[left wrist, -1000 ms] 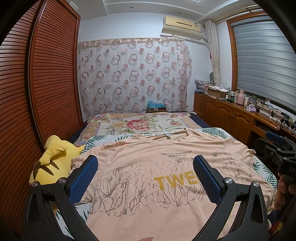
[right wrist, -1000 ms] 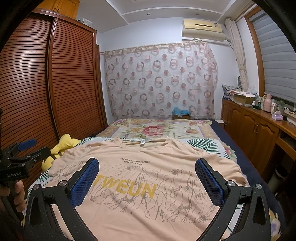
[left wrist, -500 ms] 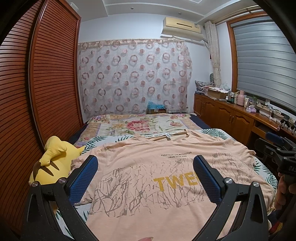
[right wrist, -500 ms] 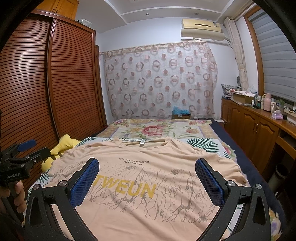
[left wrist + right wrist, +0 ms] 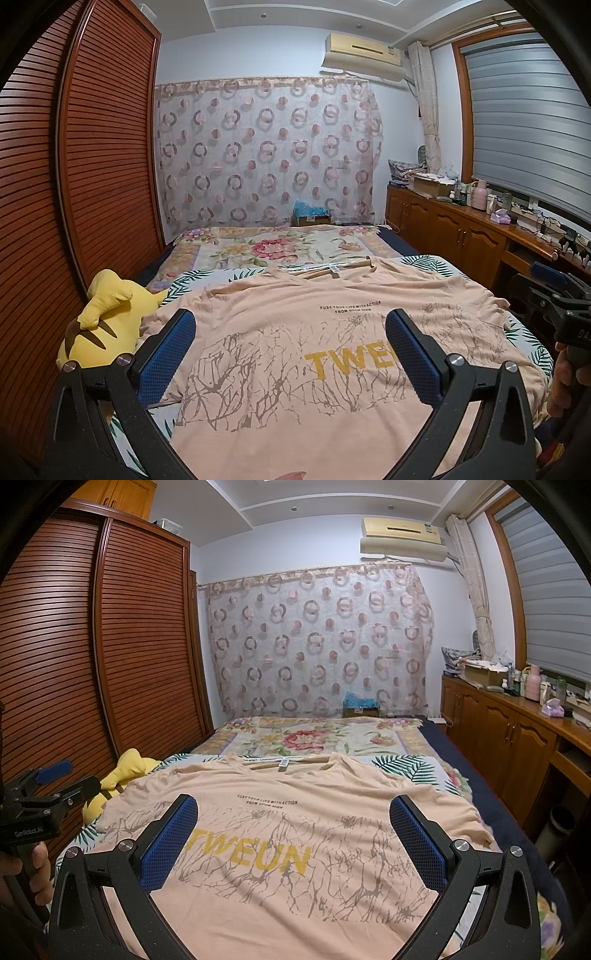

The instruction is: Fold small clothes

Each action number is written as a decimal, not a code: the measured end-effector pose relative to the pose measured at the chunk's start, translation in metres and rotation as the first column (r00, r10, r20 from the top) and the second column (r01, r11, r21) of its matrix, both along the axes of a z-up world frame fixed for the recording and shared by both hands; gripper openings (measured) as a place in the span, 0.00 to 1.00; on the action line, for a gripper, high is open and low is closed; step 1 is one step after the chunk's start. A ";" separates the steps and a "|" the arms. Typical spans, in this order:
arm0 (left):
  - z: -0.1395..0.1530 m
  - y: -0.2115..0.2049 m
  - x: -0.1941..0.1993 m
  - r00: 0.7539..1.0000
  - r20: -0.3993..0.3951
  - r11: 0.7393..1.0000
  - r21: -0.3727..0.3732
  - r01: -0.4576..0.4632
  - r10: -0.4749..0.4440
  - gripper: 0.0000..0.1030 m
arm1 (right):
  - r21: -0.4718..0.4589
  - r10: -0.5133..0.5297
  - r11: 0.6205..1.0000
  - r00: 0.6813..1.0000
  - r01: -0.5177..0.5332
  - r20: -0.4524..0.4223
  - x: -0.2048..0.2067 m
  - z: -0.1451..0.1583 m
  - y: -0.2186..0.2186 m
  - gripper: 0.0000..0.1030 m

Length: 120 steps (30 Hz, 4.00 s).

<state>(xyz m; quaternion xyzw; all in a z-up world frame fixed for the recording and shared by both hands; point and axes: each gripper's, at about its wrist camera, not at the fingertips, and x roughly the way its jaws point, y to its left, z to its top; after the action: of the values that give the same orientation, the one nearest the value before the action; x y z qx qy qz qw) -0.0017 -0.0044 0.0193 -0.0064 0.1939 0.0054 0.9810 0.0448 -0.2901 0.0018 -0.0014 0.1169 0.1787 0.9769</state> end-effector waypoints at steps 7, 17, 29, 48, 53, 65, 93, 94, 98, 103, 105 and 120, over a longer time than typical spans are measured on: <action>0.005 -0.008 -0.003 1.000 0.004 1.000 0.001 0.003 -0.003 1.00 | 0.000 0.002 1.000 1.000 -0.002 0.000 0.000 0.000 -0.001 1.00; 0.006 -0.010 -0.004 1.000 0.006 1.000 0.003 0.002 -0.002 1.00 | 0.002 0.004 1.000 1.000 -0.004 0.001 0.000 0.001 -0.001 1.00; 0.005 -0.010 -0.004 1.000 0.007 1.000 0.005 0.001 -0.001 1.00 | 0.000 0.012 1.000 1.000 -0.012 0.004 -0.001 0.000 0.001 1.00; -0.018 0.035 0.009 0.996 -0.056 0.998 0.017 -0.068 0.069 1.00 | -0.075 0.126 0.989 0.992 -0.127 -0.021 0.029 0.001 0.032 1.00; -0.032 0.053 0.018 0.994 -0.101 0.999 0.015 -0.044 0.045 1.00 | -0.093 0.164 0.981 0.985 -0.168 -0.048 0.042 -0.005 0.043 1.00; -0.080 0.126 0.036 0.961 -0.260 0.995 0.035 -0.092 0.098 1.00 | -0.174 0.243 0.945 0.949 -0.279 -0.200 0.089 -0.031 0.070 1.00; -0.112 0.199 0.091 0.895 -0.444 0.997 -0.051 -0.063 0.034 0.06 | -0.170 0.311 0.914 0.905 -0.368 -0.291 0.097 -0.031 0.083 1.00; -0.110 0.196 0.092 0.897 -0.442 0.998 -0.037 -0.055 0.033 0.05 | -0.166 0.311 0.915 0.905 -0.368 -0.290 0.096 -0.031 0.081 1.00; -0.091 0.188 0.093 0.916 -0.399 0.999 -0.019 -0.048 0.037 0.04 | -0.149 0.310 0.920 0.906 -0.362 -0.288 0.095 -0.033 0.076 1.00; -0.056 0.160 0.096 0.946 -0.323 0.999 -0.034 0.018 -0.028 0.04 | -0.134 0.297 0.929 0.910 -0.345 -0.289 0.094 -0.032 0.065 1.00; -0.046 0.143 0.099 0.949 -0.309 0.998 -0.028 0.057 -0.063 0.04 | -0.125 0.289 0.935 0.916 -0.333 -0.278 0.093 -0.030 0.059 1.00; -0.007 0.061 0.087 0.941 -0.244 0.971 -0.028 0.237 -0.236 0.35 | -0.107 0.239 0.956 0.934 -0.275 -0.267 0.086 -0.031 0.048 1.00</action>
<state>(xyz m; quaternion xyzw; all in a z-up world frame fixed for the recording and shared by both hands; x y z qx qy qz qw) 0.0858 0.0570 0.0123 0.0186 0.3131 -0.1116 0.9430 0.1306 -0.2422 -0.0296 -0.0636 0.2510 0.2950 0.9197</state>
